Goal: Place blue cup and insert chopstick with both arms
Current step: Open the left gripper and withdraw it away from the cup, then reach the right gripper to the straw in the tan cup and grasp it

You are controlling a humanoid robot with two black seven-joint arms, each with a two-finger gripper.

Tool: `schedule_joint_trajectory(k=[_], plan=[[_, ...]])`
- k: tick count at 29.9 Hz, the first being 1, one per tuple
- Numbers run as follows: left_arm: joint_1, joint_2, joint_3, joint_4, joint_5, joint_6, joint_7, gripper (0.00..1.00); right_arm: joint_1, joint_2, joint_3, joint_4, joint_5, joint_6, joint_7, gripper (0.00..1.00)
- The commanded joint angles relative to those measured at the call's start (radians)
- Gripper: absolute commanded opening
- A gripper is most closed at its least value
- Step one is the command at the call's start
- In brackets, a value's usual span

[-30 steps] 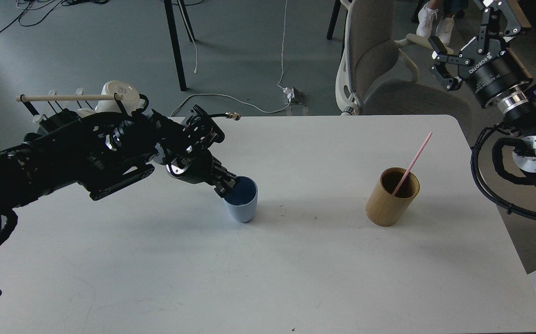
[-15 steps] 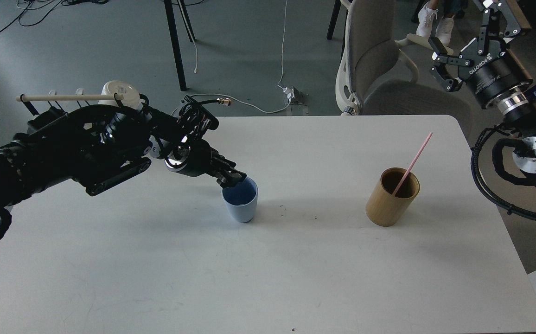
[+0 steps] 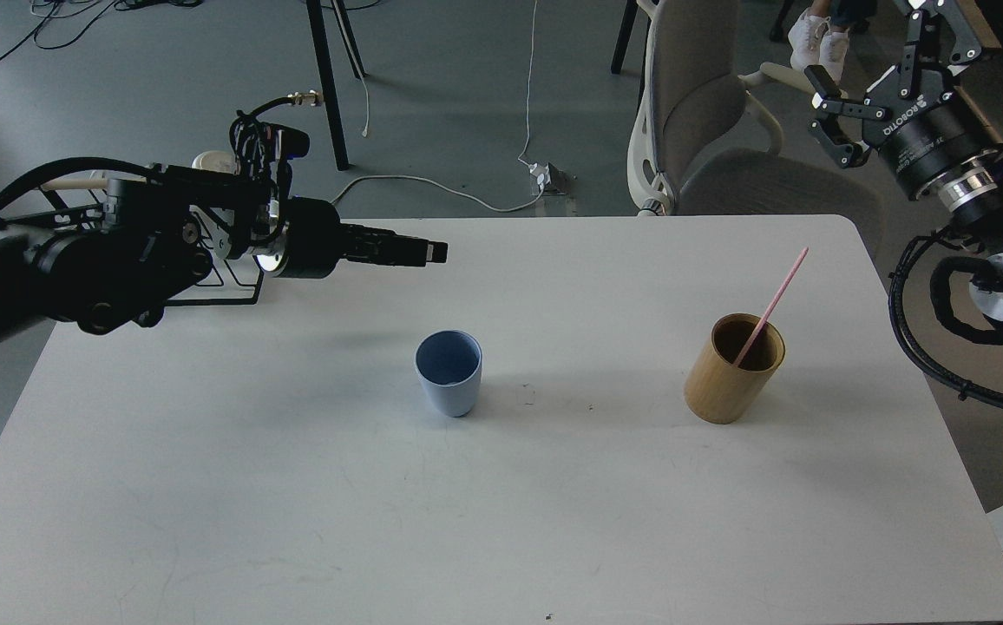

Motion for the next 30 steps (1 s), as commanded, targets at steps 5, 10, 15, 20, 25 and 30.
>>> schedule_joint_trajectory(k=[5, 10, 15, 20, 25, 30], plan=[[0.186, 0.073, -0.431, -0.01, -0.304, -0.037, 0.0, 0.88, 0.021, -0.118, -0.011, 0.002, -0.049, -0.017, 0.0, 0.99], [0.289, 0.073, -0.661, -0.008, -0.485, -0.037, 0.0, 0.88, 0.014, -0.205, -0.011, 0.005, -0.196, -0.204, 0.0, 0.99], [0.324, 0.076, -0.706, 0.001, -0.652, -0.037, 0.0, 0.88, -0.043, -0.29, -0.012, 0.066, -0.506, -0.467, 0.0, 0.99], [0.341, 0.076, -0.706, 0.004, -0.708, -0.037, 0.0, 0.89, -0.185, -0.325, -0.015, 0.122, -0.813, -0.762, 0.0, 0.99], [0.361, 0.073, -0.701, 0.004, -0.708, -0.037, 0.0, 0.89, -0.276, -0.305, -0.06, 0.12, -0.905, -0.842, 0.0, 0.99], [0.361, 0.064, -0.697, 0.006, -0.708, -0.037, 0.0, 0.89, -0.288, -0.184, -0.214, 0.102, -0.918, -0.854, 0.0, 0.97]])
